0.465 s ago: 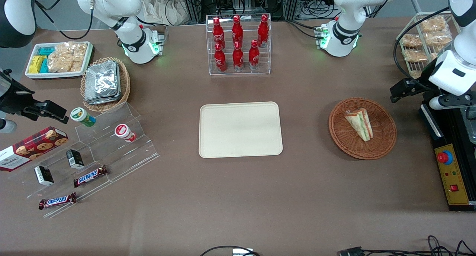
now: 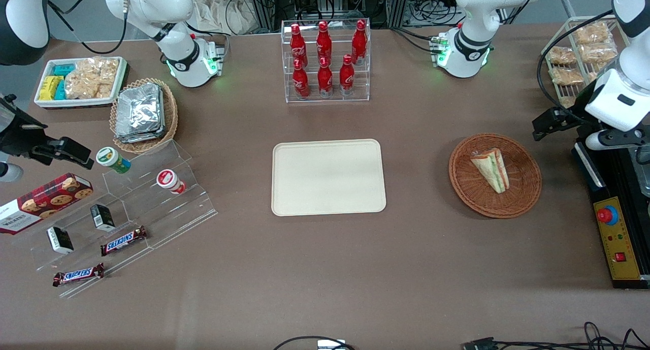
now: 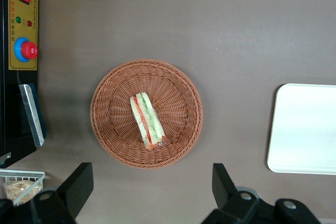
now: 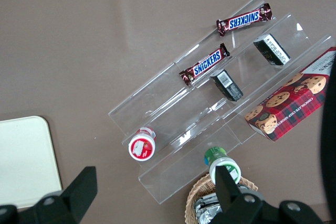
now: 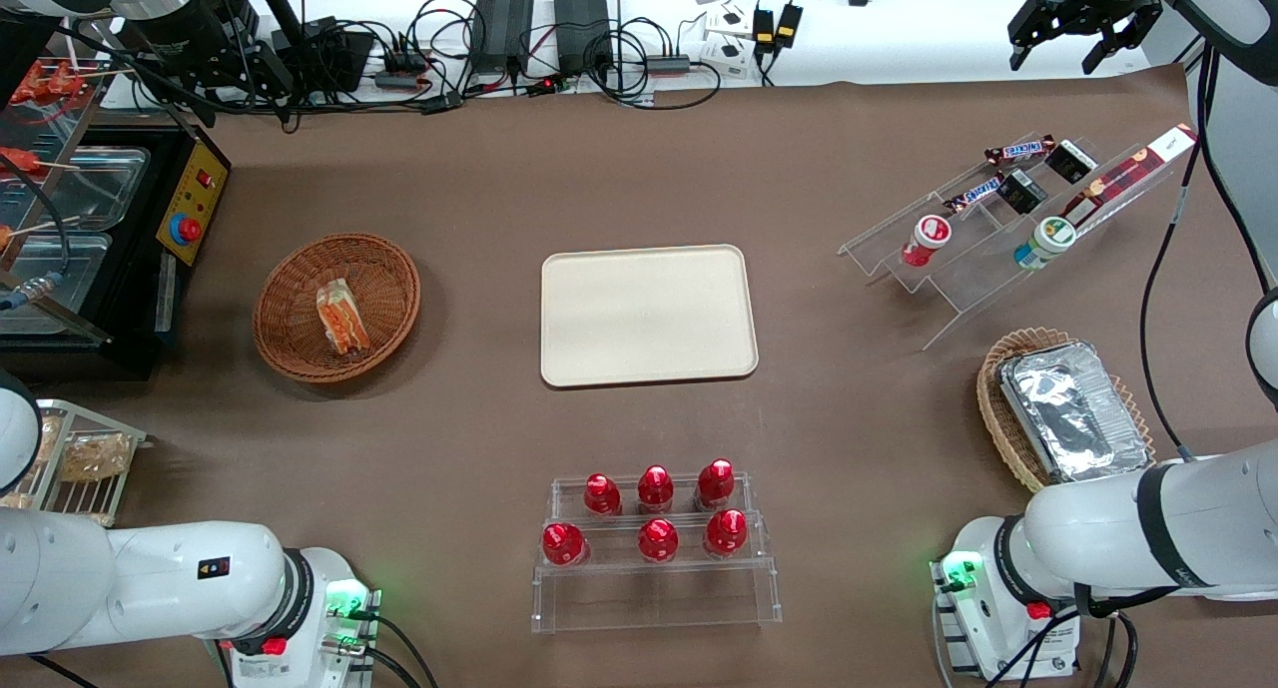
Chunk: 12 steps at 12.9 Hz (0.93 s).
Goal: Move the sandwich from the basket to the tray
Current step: 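Move the left gripper toward the wicker basket holding the sandwich, then lower the open left gripper over the wrapped sandwich in the basket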
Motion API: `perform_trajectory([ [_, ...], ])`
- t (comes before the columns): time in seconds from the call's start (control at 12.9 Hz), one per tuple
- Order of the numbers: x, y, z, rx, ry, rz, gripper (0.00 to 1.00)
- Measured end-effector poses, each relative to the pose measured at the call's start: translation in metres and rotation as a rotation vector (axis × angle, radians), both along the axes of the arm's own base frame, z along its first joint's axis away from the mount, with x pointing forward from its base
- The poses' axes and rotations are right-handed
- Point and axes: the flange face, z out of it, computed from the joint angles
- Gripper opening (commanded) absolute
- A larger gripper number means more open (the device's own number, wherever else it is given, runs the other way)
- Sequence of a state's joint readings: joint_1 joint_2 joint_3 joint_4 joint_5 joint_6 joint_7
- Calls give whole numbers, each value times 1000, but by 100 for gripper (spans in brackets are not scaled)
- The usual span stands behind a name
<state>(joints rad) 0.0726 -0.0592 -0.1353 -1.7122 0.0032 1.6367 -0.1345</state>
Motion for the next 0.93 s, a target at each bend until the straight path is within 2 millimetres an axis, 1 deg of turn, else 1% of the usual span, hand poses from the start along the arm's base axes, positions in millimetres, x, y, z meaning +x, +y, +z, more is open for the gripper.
perform_trajectory([
  [0.31,2,1,-4,0,9,2,100],
  [0.47,6,3,-14,3,23,3,100],
  [0.54,9,5,-24,7,24,6,100],
  [0.62,12,10,-37,9,24,15,100],
  [0.78,13,20,-73,9,29,31,100],
  [0.93,9,26,-113,9,35,41,100],
])
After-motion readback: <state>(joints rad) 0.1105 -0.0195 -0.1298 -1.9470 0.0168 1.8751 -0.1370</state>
